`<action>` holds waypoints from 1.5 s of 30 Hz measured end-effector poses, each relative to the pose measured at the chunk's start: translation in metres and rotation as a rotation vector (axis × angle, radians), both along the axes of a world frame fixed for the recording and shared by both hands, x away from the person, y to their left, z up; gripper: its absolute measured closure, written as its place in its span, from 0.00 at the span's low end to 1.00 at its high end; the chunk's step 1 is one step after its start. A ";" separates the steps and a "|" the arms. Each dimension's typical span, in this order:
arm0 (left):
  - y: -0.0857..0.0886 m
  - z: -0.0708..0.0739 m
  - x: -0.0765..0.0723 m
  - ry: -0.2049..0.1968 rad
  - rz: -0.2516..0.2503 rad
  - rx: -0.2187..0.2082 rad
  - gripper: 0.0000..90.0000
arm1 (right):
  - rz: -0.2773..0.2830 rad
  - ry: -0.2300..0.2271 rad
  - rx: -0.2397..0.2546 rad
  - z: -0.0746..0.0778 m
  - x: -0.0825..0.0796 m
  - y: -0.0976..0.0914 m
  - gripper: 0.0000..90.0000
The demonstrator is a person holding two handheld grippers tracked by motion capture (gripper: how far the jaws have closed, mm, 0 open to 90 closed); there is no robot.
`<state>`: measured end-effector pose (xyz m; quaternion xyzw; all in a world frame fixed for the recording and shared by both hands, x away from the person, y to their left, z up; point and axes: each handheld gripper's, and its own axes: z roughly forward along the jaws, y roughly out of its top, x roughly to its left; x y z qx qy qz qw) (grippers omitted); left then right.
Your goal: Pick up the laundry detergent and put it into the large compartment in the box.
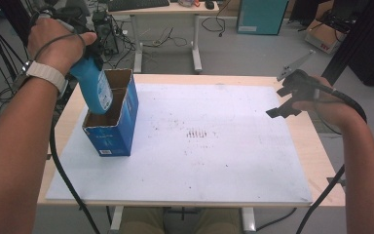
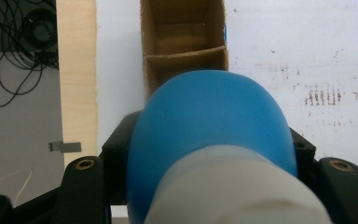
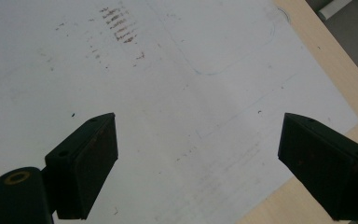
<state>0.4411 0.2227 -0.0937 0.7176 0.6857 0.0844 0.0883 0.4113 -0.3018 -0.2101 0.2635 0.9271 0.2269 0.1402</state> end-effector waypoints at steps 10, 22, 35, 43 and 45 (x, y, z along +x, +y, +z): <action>-0.002 -0.027 0.009 0.007 -0.013 -0.001 0.43 | 0.001 0.004 -0.003 -0.002 -0.002 0.001 0.13; 0.000 -0.069 0.016 0.003 -0.026 0.022 0.43 | -0.015 0.010 -0.005 -0.005 -0.006 -0.005 0.13; 0.002 -0.112 0.021 -0.002 -0.038 0.024 0.43 | -0.024 0.023 -0.002 -0.012 -0.007 -0.006 0.13; 0.003 -0.133 0.021 -0.011 -0.029 0.031 0.43 | -0.029 0.030 -0.003 -0.015 -0.008 -0.008 0.13; 0.003 -0.137 0.021 -0.012 -0.032 0.036 0.43 | -0.031 0.033 -0.004 -0.017 -0.008 -0.008 0.13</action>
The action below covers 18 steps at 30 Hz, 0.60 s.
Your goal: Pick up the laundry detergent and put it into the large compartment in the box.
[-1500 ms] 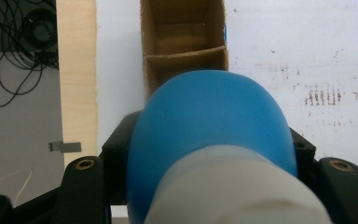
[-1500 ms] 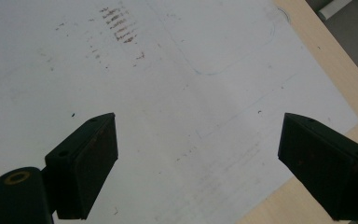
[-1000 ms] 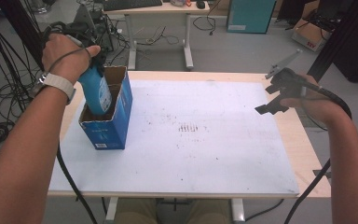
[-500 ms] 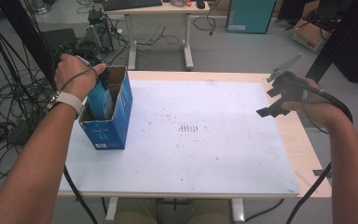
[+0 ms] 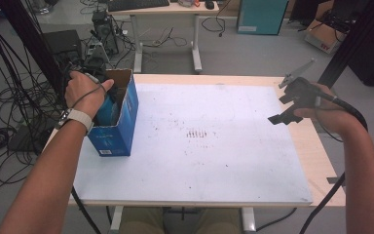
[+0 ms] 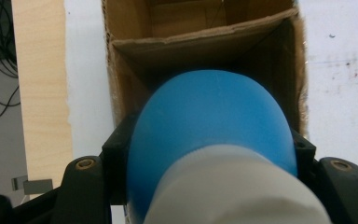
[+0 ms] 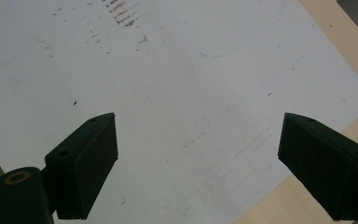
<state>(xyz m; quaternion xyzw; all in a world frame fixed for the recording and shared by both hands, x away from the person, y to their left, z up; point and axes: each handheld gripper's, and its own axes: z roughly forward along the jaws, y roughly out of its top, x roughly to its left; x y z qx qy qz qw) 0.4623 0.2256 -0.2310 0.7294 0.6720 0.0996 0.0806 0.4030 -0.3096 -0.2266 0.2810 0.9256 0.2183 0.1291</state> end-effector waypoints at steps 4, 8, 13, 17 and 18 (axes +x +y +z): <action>-0.002 -0.007 0.000 -0.003 -0.005 0.009 0.43 | -0.002 0.003 0.000 -0.002 0.000 0.000 0.13; -0.004 -0.014 0.001 0.002 -0.008 0.008 0.43 | -0.004 0.004 0.002 -0.002 -0.001 0.000 0.13; -0.006 -0.022 0.002 0.016 -0.019 0.016 0.43 | -0.004 0.004 0.002 -0.002 -0.001 -0.001 0.13; -0.006 -0.028 0.002 0.022 -0.020 0.009 0.43 | -0.008 0.006 0.002 -0.003 -0.002 -0.003 0.13; -0.006 -0.029 0.002 0.022 -0.022 0.008 0.43 | -0.008 0.006 0.002 -0.003 -0.002 -0.003 0.13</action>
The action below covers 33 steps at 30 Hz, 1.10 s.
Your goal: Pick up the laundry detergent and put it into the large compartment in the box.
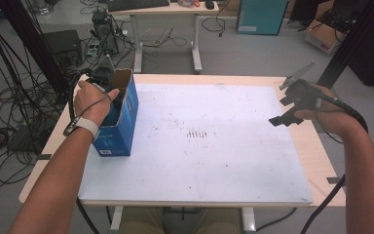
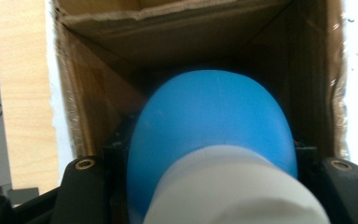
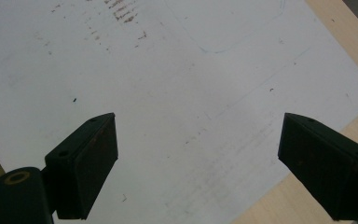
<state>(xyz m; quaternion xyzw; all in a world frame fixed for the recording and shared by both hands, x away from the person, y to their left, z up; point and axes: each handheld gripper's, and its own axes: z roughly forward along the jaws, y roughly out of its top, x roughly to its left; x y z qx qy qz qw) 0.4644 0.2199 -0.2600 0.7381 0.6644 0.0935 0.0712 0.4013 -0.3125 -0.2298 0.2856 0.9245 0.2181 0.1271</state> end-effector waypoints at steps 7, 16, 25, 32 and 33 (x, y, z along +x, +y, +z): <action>0.000 -0.006 0.000 0.001 -0.004 0.001 0.43 | -0.001 0.003 -0.001 -0.001 0.000 0.000 0.13; 0.002 -0.007 0.000 -0.002 -0.003 -0.006 0.43 | 0.002 0.004 0.000 -0.001 0.001 0.002 0.13; 0.002 -0.008 0.000 0.003 -0.005 -0.007 0.43 | 0.003 0.001 -0.002 0.001 0.001 0.002 0.13; 0.001 -0.008 0.000 0.004 -0.007 -0.005 0.43 | 0.002 0.000 -0.002 0.001 0.000 0.001 0.13; 0.001 -0.008 0.000 0.004 -0.007 -0.004 0.43 | 0.002 0.000 -0.002 0.001 0.000 0.001 0.13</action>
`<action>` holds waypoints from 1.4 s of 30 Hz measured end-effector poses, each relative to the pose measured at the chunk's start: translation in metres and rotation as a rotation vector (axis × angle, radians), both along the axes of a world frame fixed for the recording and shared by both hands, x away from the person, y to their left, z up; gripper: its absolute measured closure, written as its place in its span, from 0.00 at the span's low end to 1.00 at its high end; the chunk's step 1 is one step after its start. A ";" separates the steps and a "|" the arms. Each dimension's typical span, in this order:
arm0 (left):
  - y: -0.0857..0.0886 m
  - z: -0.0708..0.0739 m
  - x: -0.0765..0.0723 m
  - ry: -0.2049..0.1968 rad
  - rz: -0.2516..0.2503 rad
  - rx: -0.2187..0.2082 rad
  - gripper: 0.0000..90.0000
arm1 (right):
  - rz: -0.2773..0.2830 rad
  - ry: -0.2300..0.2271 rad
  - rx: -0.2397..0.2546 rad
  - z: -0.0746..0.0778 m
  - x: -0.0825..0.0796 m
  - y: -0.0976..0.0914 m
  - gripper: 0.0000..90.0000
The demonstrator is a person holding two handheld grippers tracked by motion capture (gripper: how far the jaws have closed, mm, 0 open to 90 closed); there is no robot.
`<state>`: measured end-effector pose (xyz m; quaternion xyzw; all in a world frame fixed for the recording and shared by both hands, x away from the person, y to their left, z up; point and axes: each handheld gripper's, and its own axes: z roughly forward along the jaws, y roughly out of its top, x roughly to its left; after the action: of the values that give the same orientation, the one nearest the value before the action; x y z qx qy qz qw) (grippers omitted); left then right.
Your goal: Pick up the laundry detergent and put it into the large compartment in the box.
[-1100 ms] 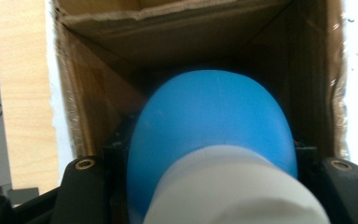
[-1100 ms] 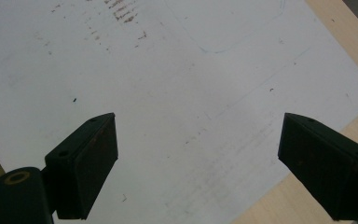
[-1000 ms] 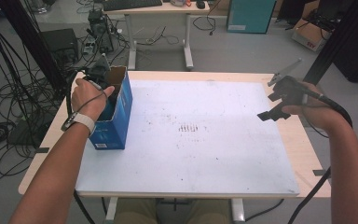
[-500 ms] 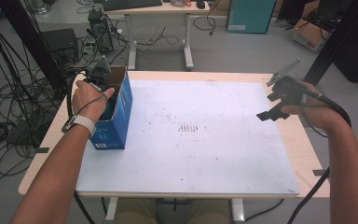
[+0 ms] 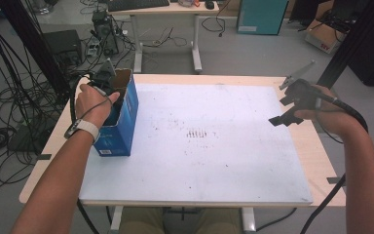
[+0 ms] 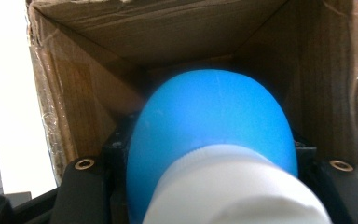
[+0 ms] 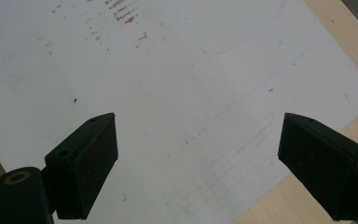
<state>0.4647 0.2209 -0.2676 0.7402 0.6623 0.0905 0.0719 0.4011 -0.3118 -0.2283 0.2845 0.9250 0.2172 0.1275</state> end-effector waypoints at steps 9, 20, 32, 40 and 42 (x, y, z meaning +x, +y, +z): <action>0.000 0.000 0.000 0.003 0.001 0.001 0.43 | -0.002 -0.001 -0.002 0.001 -0.001 -0.002 0.13; 0.000 0.000 -0.001 0.003 0.003 0.000 0.43 | 0.002 -0.003 -0.002 0.002 -0.001 -0.001 0.13; -0.001 0.000 -0.001 0.004 0.001 0.004 0.43 | 0.001 -0.003 -0.002 0.002 0.000 0.000 0.13; -0.001 0.000 -0.001 0.004 -0.002 0.006 0.43 | 0.003 -0.006 -0.002 0.004 0.000 0.001 0.13; -0.001 0.000 -0.001 0.004 -0.001 0.006 0.43 | 0.003 -0.005 -0.003 0.003 0.000 0.001 0.13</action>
<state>0.4636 0.2199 -0.2676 0.7409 0.6618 0.0911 0.0685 0.4007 -0.3110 -0.2249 0.2825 0.9253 0.2169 0.1300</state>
